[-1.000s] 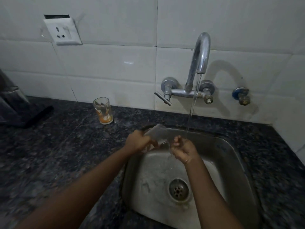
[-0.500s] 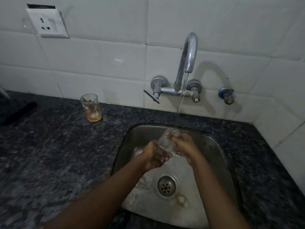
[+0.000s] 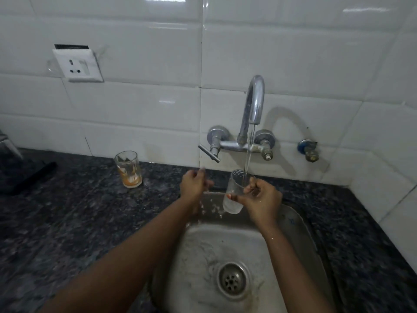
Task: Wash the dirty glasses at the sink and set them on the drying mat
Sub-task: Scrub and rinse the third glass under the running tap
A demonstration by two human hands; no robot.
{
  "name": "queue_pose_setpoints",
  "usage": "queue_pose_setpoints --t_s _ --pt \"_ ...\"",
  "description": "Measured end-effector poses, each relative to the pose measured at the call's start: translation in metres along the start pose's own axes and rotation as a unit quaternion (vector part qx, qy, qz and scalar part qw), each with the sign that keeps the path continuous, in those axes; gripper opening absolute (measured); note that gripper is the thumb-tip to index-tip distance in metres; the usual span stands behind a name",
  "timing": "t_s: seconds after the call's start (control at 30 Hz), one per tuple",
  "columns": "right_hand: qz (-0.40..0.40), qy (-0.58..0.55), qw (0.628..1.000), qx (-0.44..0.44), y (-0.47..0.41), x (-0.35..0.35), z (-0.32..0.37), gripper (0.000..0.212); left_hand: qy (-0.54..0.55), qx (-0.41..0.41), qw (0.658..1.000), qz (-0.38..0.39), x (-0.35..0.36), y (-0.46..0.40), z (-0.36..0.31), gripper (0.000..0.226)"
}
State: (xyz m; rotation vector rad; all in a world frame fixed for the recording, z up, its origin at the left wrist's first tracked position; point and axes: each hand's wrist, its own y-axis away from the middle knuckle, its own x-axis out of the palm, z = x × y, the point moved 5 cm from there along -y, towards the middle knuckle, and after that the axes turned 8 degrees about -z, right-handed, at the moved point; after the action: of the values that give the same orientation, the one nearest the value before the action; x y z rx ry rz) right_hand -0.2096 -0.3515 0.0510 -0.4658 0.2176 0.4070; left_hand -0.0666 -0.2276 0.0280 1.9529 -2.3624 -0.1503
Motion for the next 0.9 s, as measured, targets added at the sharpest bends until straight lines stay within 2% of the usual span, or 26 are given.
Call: queue_pose_setpoints --t_s 0.1,0.17,0.23,0.33,0.53,0.7,0.77,0.8,0.87,0.9 --pt "-0.004 0.006 1.000 -0.024 -0.003 -0.005 0.006 0.043 -0.100 0.077 0.992 -0.010 0.010 -0.015 -0.038 0.056" --pt "0.002 0.010 0.999 -0.034 -0.004 -0.006 0.010 0.043 -0.178 0.121 0.976 -0.014 0.020 -0.022 -0.054 0.054" --pt "0.009 0.014 0.999 -0.037 -0.004 -0.006 0.010 0.045 -0.232 0.129 0.963 -0.045 0.025 -0.028 -0.059 0.047" --pt "0.014 0.009 0.999 -0.046 -0.004 -0.006 0.010 0.048 -0.272 0.151 0.947 -0.080 0.025 -0.030 -0.059 0.039" --pt "0.016 0.022 0.999 -0.025 -0.008 -0.005 0.006 0.043 -0.346 0.229 0.907 -0.069 0.027 -0.028 -0.070 0.033" --pt "0.019 0.013 1.000 -0.013 -0.007 -0.006 0.008 0.041 -0.473 0.287 0.830 -0.072 0.043 -0.019 -0.080 0.027" --pt "0.020 -0.005 1.000 0.013 -0.009 -0.009 0.010 0.041 -0.464 0.285 0.836 -0.069 0.041 -0.015 -0.081 0.035" --pt "0.018 -0.015 0.999 0.031 -0.009 -0.010 0.011 0.041 -0.437 0.277 0.853 -0.066 0.037 -0.010 -0.079 0.044" --pt "0.017 -0.049 0.996 0.076 -0.008 -0.013 0.011 0.037 -0.326 0.218 0.919 -0.032 0.027 0.005 -0.056 0.061" --pt "0.022 -0.091 0.990 0.102 -0.005 -0.014 0.009 0.036 -0.251 0.153 0.955 0.019 0.022 0.017 -0.035 0.063"
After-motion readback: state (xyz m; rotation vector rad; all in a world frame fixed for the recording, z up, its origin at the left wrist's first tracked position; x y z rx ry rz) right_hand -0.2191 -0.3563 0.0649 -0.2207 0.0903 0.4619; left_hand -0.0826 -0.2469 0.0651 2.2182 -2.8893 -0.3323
